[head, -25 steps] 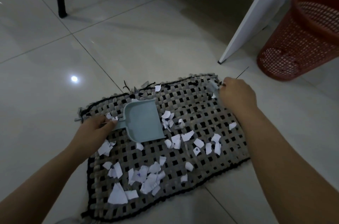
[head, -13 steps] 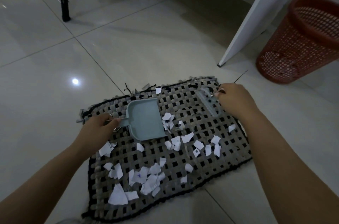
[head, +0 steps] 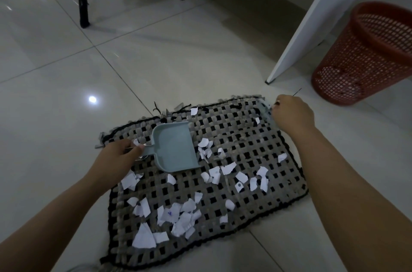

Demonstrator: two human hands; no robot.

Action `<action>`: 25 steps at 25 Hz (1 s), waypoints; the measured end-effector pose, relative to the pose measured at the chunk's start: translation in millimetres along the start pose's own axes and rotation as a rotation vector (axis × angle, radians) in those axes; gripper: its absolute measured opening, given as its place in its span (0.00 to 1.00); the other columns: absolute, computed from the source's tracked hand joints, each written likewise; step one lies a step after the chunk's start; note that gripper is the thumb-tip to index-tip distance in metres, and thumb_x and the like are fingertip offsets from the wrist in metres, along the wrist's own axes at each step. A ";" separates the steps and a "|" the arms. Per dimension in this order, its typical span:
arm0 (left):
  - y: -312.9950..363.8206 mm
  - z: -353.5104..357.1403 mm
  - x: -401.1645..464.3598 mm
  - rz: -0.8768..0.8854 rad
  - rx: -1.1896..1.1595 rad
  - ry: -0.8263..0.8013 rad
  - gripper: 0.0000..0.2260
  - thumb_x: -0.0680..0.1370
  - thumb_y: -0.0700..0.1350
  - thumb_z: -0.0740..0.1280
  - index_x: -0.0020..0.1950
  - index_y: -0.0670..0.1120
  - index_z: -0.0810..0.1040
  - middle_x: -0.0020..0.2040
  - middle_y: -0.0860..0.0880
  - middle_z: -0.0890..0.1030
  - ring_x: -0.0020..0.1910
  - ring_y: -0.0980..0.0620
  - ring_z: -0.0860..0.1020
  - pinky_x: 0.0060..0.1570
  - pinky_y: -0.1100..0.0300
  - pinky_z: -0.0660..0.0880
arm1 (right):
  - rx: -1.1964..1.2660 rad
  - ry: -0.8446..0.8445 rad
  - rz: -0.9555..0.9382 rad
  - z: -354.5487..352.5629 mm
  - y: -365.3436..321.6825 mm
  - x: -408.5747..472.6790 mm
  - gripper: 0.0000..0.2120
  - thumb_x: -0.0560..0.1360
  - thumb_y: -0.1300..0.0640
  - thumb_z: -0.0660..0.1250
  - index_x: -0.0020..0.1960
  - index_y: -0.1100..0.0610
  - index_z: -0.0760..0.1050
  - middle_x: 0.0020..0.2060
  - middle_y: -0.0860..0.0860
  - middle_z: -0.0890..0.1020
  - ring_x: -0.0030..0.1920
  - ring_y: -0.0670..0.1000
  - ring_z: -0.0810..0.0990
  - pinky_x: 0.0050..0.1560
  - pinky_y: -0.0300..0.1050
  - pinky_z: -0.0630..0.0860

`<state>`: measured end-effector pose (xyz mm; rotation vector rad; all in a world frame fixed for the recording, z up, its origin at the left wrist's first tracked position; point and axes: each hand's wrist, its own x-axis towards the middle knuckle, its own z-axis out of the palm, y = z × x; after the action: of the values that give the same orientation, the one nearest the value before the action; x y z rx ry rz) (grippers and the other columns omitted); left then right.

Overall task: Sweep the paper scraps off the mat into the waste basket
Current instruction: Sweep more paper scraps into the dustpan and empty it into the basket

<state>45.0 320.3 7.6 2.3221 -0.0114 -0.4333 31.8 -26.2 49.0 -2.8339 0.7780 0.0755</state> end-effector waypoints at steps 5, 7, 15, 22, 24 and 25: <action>7.0 7.0 1.9 0.029 0.036 -0.001 0.15 0.77 0.46 0.61 0.39 0.36 0.76 0.32 0.40 0.75 0.29 0.46 0.70 0.32 0.59 0.64 | 0.040 -0.173 -0.152 18.5 -5.8 -3.2 0.11 0.77 0.59 0.59 0.54 0.62 0.77 0.50 0.62 0.80 0.41 0.57 0.74 0.36 0.43 0.67; 7.8 8.8 2.0 0.050 0.063 -0.005 0.16 0.77 0.47 0.61 0.39 0.35 0.76 0.32 0.40 0.75 0.30 0.46 0.70 0.32 0.59 0.64 | 0.161 -0.117 -0.141 9.3 3.5 -2.7 0.10 0.77 0.59 0.60 0.52 0.61 0.78 0.49 0.60 0.81 0.42 0.56 0.75 0.38 0.43 0.68; 6.9 10.1 2.4 0.051 0.090 -0.004 0.16 0.77 0.47 0.61 0.39 0.35 0.76 0.31 0.40 0.75 0.28 0.47 0.70 0.31 0.59 0.64 | 0.045 -0.205 -0.195 22.0 -14.3 -17.4 0.10 0.78 0.59 0.58 0.51 0.62 0.77 0.41 0.58 0.79 0.31 0.51 0.70 0.28 0.38 0.62; -0.5 -2.7 2.6 0.022 0.059 -0.002 0.15 0.77 0.46 0.62 0.36 0.36 0.75 0.29 0.41 0.73 0.27 0.47 0.70 0.31 0.60 0.64 | 0.373 -0.216 -0.101 -7.8 -5.9 -66.3 0.08 0.78 0.59 0.59 0.45 0.58 0.76 0.34 0.51 0.76 0.32 0.49 0.71 0.29 0.39 0.64; -3.1 -8.3 1.0 0.019 0.051 0.009 0.15 0.77 0.45 0.62 0.35 0.37 0.75 0.28 0.42 0.73 0.27 0.47 0.69 0.31 0.61 0.63 | 0.278 -0.047 0.031 -13.9 15.5 -69.9 0.10 0.77 0.60 0.59 0.42 0.63 0.76 0.35 0.57 0.78 0.33 0.54 0.72 0.31 0.42 0.65; -4.0 -11.4 -0.5 0.017 0.045 0.013 0.14 0.77 0.45 0.62 0.34 0.37 0.75 0.28 0.42 0.73 0.27 0.46 0.69 0.31 0.60 0.63 | 0.204 0.000 0.090 -13.1 25.6 -73.8 0.11 0.77 0.61 0.59 0.41 0.66 0.75 0.34 0.58 0.77 0.33 0.55 0.71 0.32 0.43 0.64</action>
<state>47.6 331.0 12.5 2.3674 -0.0347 -0.4138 -44.8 -13.5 64.8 -2.6074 0.8604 0.0091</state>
